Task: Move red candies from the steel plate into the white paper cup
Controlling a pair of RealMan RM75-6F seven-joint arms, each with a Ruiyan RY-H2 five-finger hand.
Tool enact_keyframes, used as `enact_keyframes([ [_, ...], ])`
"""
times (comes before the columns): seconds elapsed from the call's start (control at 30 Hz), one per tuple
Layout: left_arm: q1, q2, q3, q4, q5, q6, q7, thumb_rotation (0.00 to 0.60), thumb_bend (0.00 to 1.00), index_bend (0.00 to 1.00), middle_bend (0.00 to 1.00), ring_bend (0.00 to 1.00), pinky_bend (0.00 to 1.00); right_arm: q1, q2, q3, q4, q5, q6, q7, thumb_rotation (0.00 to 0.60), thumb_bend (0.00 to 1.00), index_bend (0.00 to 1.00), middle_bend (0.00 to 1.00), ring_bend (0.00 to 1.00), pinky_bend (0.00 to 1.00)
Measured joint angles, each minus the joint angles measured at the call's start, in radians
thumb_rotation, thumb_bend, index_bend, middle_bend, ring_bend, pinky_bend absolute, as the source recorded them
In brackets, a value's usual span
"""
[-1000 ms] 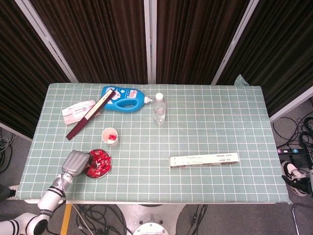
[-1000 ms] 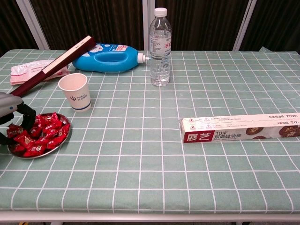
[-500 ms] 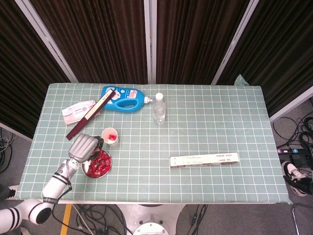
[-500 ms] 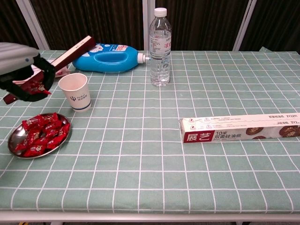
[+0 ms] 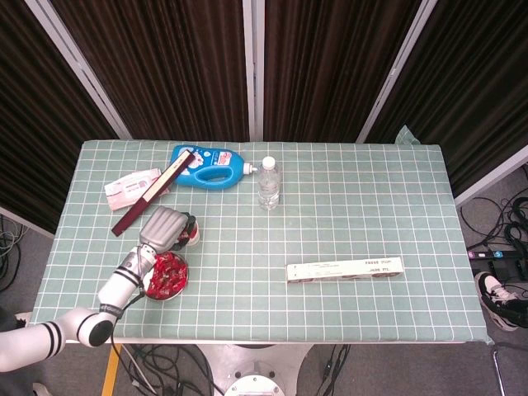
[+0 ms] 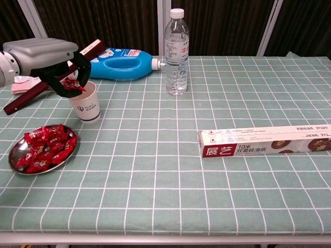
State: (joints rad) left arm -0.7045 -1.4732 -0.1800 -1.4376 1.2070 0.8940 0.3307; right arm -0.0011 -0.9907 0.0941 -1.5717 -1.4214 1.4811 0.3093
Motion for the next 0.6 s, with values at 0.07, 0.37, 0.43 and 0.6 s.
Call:
enact_keyframes([
  [0.07, -0.003, -0.004, 0.004, 0.004, -0.009, -0.001, 0.005, 0.6, 0.43, 0.61, 0.58, 0.94, 1.0, 0.001, 0.0, 0.0, -0.001, -0.001, -0.002, -0.002, 0.6, 0.03, 0.0, 0.13, 0.0, 0.33],
  [0.37, -0.005, -0.01, 0.017, 0.009, -0.02, 0.023, 0.016, 0.6, 0.42, 0.47, 0.47, 0.93, 1.0, 0.003, 0.0, 0.002, -0.004, 0.004, -0.008, -0.005, 0.6, 0.03, 0.0, 0.13, 0.0, 0.33],
  [0.43, -0.005, -0.008, 0.02, 0.01, -0.027, 0.024, 0.018, 0.6, 0.42, 0.45, 0.46, 0.93, 1.0, 0.003, 0.0, 0.002, -0.004, 0.005, -0.009, -0.005, 0.6, 0.03, 0.0, 0.13, 0.0, 0.33],
  [0.6, 0.009, 0.008, 0.023, -0.014, -0.02, 0.055, 0.005, 0.6, 0.4, 0.39, 0.44, 0.93, 1.0, 0.003, 0.001, 0.004, -0.004, 0.003, -0.006, -0.002, 0.6, 0.03, 0.0, 0.13, 0.0, 0.33],
])
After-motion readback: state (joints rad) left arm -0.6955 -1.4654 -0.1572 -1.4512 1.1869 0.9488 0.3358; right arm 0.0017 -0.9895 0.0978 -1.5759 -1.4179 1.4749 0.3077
